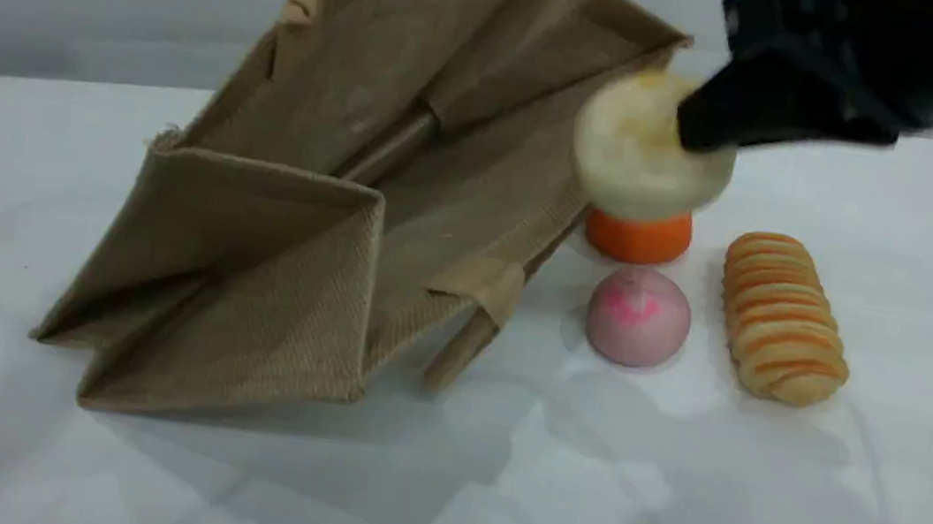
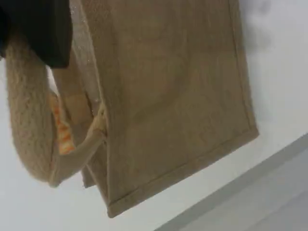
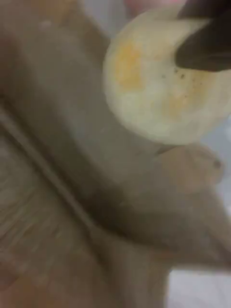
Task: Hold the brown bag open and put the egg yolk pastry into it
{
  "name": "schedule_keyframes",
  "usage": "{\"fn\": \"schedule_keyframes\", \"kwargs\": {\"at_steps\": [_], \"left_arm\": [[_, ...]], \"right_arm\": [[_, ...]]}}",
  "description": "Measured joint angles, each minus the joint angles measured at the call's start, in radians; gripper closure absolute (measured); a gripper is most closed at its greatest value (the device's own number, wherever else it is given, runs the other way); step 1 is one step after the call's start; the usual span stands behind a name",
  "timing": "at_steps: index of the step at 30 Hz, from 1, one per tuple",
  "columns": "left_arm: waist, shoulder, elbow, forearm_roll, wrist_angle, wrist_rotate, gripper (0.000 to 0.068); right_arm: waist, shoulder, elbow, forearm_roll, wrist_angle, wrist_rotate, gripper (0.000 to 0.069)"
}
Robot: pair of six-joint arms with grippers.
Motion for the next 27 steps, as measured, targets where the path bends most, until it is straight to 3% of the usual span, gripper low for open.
{"fn": "schedule_keyframes", "kwargs": {"at_steps": [14, 22, 27], "left_arm": [[-0.026, -0.085, 0.009, 0.002, 0.001, -0.004, 0.0602], [-0.026, -0.097, 0.137, 0.005, -0.001, -0.005, 0.0602], [-0.026, -0.098, 0.140, 0.002, -0.001, 0.004, 0.0602]], "right_arm": [[0.000, -0.027, -0.009, 0.062, 0.044, 0.014, 0.0666], [0.001, -0.029, -0.073, 0.063, 0.079, 0.013, 0.0666], [0.003, -0.027, -0.073, 0.074, 0.083, 0.015, 0.0666]]}}
